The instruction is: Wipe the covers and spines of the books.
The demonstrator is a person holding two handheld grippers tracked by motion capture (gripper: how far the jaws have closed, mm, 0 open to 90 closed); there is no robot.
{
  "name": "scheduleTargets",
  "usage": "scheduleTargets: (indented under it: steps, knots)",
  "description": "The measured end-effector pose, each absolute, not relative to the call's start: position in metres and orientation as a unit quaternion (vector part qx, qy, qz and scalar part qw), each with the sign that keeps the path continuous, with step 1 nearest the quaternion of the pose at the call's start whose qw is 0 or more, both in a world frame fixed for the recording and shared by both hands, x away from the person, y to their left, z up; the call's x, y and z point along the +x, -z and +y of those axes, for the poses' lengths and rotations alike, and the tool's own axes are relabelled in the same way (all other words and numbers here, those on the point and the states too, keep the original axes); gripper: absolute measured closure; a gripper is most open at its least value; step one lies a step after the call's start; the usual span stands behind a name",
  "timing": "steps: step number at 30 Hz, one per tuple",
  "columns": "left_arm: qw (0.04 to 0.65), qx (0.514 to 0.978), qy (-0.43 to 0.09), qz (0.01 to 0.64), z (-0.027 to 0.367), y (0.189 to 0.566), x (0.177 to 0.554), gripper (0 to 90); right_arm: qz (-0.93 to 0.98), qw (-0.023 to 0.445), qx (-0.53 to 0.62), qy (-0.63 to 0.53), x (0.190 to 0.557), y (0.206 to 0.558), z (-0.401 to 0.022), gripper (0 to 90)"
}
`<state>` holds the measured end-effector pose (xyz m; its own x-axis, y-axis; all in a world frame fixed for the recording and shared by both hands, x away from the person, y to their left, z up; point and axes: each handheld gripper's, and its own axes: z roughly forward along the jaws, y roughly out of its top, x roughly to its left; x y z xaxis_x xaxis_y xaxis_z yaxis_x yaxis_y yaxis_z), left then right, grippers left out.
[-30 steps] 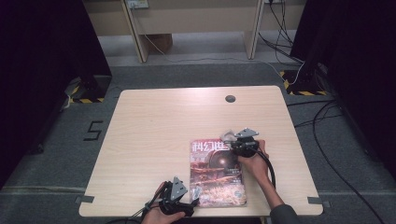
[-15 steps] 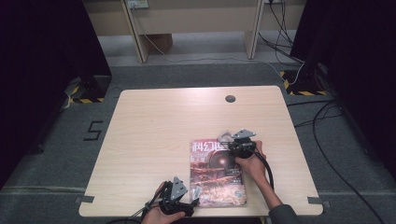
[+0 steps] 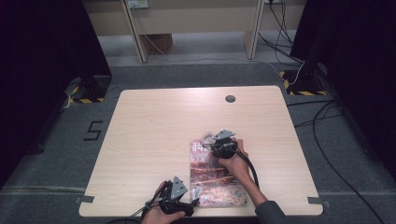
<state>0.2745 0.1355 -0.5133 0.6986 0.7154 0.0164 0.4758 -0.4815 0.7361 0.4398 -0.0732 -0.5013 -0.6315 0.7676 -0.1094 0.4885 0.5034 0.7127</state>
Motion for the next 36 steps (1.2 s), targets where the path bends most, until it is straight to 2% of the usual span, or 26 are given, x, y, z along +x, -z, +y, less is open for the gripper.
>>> scheduleTargets:
  steps: [11, 29, 36]
  knots:
    - [0.369, 0.845, -0.164, 0.352, 0.135, 0.513, 0.274, 13.6, 0.853, 0.202, 0.34, -0.34, 0.437, 0.503, -0.036, 65.1]
    - [0.369, 0.844, -0.164, 0.353, 0.135, 0.514, 0.274, 13.6, 0.861, 0.159, 0.315, -0.366, 0.412, 0.505, -0.042, 64.9]
    - [0.37, 0.844, -0.164, 0.353, 0.135, 0.514, 0.274, 13.6, 0.86, 0.14, 0.322, -0.37, 0.403, 0.504, -0.055, 59.2]
